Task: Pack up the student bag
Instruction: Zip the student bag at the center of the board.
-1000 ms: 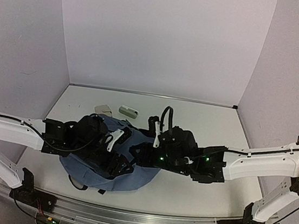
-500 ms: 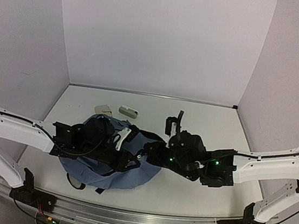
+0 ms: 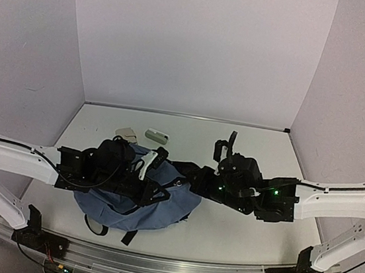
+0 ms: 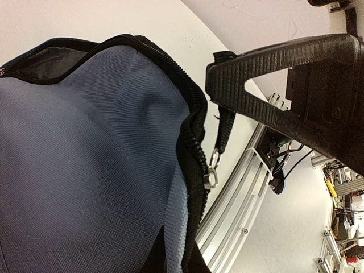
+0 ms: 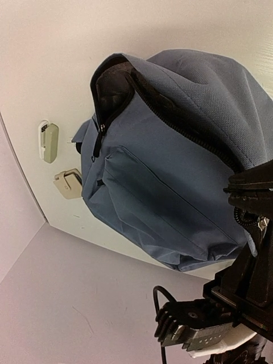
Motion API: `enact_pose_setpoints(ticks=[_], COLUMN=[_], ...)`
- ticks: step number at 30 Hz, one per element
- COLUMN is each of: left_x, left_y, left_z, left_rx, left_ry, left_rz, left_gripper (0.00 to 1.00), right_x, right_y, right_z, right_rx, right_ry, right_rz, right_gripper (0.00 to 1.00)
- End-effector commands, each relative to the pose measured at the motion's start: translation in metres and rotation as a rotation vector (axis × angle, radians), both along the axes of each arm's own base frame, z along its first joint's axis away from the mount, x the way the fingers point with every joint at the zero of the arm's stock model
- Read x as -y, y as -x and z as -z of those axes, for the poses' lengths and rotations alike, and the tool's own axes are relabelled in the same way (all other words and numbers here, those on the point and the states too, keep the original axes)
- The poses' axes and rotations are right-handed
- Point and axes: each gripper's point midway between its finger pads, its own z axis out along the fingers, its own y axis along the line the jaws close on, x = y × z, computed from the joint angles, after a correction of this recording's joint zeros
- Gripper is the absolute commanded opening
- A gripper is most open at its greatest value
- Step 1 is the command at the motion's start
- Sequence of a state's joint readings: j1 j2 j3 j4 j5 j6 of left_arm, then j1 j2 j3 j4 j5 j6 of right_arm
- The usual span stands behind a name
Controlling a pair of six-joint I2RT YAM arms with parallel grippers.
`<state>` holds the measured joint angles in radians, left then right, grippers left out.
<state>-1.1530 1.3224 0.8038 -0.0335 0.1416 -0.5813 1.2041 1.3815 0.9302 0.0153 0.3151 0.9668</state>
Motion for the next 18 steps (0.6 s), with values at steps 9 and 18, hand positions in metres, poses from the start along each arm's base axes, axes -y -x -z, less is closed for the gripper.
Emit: enact_pose_setpoints(ticks=[9, 18], left_x=[-0.061, -0.064], left_y=[0.025, 0.041], left_z=[0.055, 0.056], left_rx=[-0.13, -0.218], left_ry=[-0.274, -0.254], left_rz=[-0.017, 0.003], left_gripper=[0.01, 0.34], right_x=[0.007, 0.064], right_y=[-0.031, -0.052], right_z=[-0.068, 0.007], right_rx=[0.208, -0.017], right_ry=[0.002, 0.142], right_rz=[-0.087, 0.189], right_gripper=[0.56, 0.94])
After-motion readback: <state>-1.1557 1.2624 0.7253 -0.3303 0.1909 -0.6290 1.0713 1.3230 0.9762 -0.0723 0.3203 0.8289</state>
